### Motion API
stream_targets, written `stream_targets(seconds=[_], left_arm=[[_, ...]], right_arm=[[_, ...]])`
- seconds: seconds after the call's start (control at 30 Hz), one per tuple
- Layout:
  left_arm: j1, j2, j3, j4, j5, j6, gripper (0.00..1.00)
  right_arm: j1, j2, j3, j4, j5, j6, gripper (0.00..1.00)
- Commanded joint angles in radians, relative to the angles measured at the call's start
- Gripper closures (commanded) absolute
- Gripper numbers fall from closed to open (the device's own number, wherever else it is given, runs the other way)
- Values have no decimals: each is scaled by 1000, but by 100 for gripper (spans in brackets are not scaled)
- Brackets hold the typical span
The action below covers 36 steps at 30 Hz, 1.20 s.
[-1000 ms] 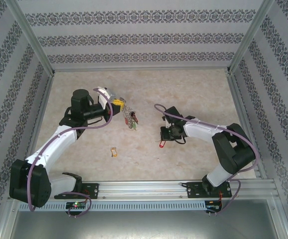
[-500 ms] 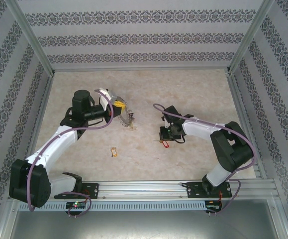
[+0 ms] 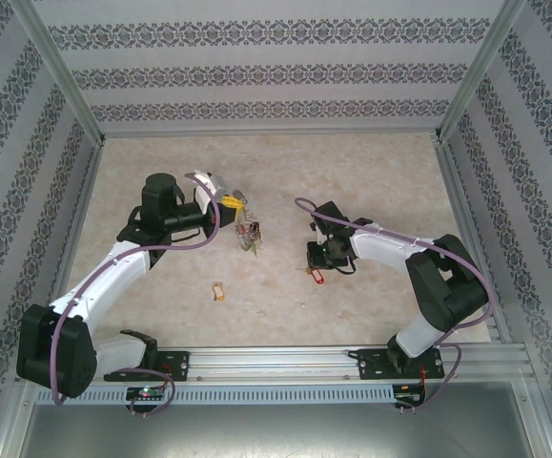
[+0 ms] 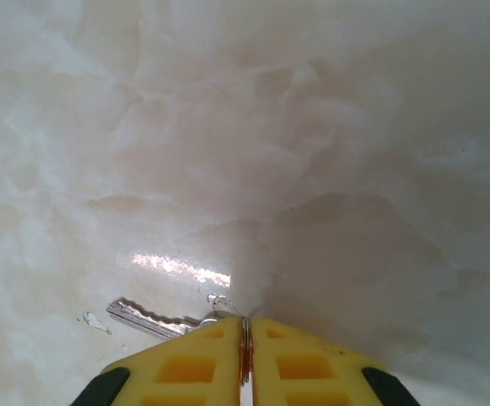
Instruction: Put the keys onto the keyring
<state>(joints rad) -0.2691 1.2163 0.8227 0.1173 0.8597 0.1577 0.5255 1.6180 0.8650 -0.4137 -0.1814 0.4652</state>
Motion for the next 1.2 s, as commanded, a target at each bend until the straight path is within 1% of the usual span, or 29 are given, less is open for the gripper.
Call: stream_targets(seconds=[0.0, 0.1, 0.27, 0.4, 0.73, 0.9, 1.07, 1.17], left_arm=[[-14, -5, 19, 9, 22, 33, 100], [-17, -5, 22, 1, 22, 38, 100], [-17, -12, 21, -16, 8, 51, 100], [-17, -12, 20, -17, 10, 50, 100], [-19, -18, 14, -19, 10, 52, 100], [-19, -18, 13, -23, 13, 57, 100], [-20, -12, 15, -21, 29, 54, 100], [-20, -11, 13, -22, 29, 57, 100]], right_arm=[[-5, 3, 26, -7, 0, -8, 87], [-5, 12, 31, -9, 1, -8, 86], [-5, 22, 34, -11, 9, -8, 82], [-4, 29, 35, -14, 4, -11, 82], [-5, 11, 28, -25, 15, -15, 90], [-5, 1, 27, -28, 7, -17, 97], [-5, -51, -5, 6, -2, -29, 98], [-5, -31, 5, -14, 2, -36, 96]])
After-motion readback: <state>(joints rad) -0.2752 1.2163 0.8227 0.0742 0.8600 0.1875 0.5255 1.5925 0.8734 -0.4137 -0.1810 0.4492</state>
